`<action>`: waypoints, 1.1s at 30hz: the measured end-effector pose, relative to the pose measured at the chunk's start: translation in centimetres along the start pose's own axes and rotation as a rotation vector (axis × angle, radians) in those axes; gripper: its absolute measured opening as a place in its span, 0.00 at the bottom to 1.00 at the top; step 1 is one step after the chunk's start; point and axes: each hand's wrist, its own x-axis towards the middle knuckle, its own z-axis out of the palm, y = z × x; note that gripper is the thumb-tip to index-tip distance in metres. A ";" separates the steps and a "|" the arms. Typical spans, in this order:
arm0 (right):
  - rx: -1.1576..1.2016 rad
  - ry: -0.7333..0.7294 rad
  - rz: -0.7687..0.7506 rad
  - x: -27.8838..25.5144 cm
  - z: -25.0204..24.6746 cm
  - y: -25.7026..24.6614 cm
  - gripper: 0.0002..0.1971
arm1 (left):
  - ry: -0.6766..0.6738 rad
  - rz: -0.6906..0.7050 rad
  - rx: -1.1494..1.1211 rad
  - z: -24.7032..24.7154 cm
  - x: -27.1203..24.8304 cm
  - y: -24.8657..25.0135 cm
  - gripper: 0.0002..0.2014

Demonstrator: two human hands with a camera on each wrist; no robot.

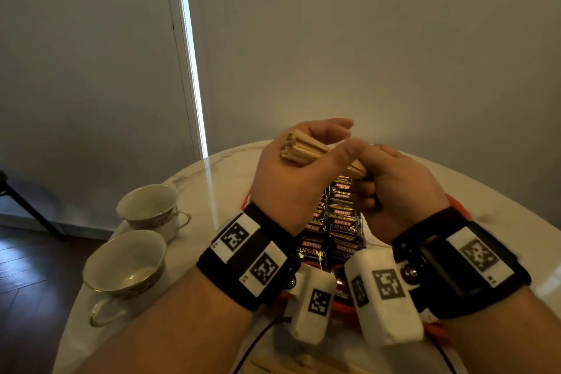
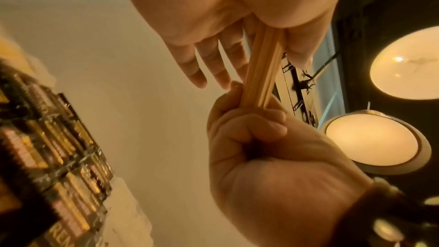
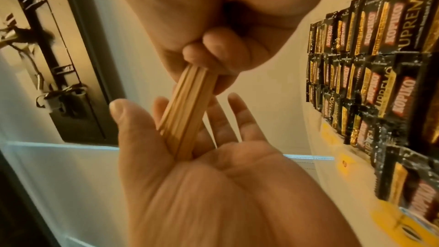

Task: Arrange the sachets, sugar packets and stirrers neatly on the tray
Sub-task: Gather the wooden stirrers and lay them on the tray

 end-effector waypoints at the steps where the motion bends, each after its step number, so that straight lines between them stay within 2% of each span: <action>1: 0.012 0.023 0.001 0.1 -0.1 -0.2 0.11 | 0.002 0.069 0.045 -0.3 0.1 -0.1 0.21; 4: -0.034 0.063 -0.007 0.3 -0.4 -0.4 0.09 | 0.050 0.188 0.161 -1.0 0.5 -0.3 0.40; 5: -0.070 0.062 -0.009 0.3 -0.4 -0.4 0.10 | 0.052 0.216 0.245 -1.1 0.6 -0.4 0.43; 6: -0.110 0.059 -0.014 0.4 -0.4 -0.4 0.10 | 0.044 0.235 0.350 -1.2 0.5 -0.5 0.41; 8: -0.171 0.042 -0.010 0.3 -0.4 -0.4 0.10 | 0.033 0.252 0.510 -1.2 0.4 -0.7 0.30; 11: -0.155 0.043 0.051 0.2 -0.3 -0.7 0.18 | 0.048 0.232 0.545 -1.3 0.5 -0.7 0.16; 14: -0.198 0.025 0.040 0.0 -0.2 -1.0 0.22 | 0.032 0.256 0.546 -1.6 0.7 -0.1 0.12; 17: -0.296 -0.003 -0.051 -0.1 -0.2 -0.9 0.18 | 0.025 0.216 0.364 -1.3 0.7 0.4 0.18; 19: -0.241 -0.018 -0.081 0.0 -0.2 -0.9 0.16 | 0.025 0.185 0.130 -0.8 0.6 0.8 0.22; 21: -0.174 -0.009 -0.075 0.0 -0.1 -1.1 0.16 | 0.027 0.181 0.004 -0.6 0.4 1.2 0.22; 22: -0.156 -0.002 -0.069 -0.1 -0.1 -1.1 0.16 | 0.026 0.198 0.027 -0.6 0.4 1.4 0.21; 24: -0.159 -0.004 -0.057 -0.2 0.0 -1.1 0.13 | 0.008 0.252 0.228 -0.7 0.4 1.5 0.17; 26: -0.219 -0.015 -0.040 -0.2 -0.1 -1.0 0.16 | 0.004 0.282 0.388 -1.0 0.4 1.5 0.11; 28: -0.275 -0.033 -0.029 -0.1 -0.1 -0.9 0.18 | 0.005 0.254 0.361 -1.2 0.6 1.5 0.10; 30: -0.235 -0.043 -0.014 -0.1 -0.1 -0.8 0.17 | -0.014 0.225 0.184 -1.2 0.9 1.5 0.13; 33: -0.048 -0.062 0.095 -0.5 0.3 -0.8 0.14 | -0.105 0.103 -0.300 -0.6 0.7 1.8 0.26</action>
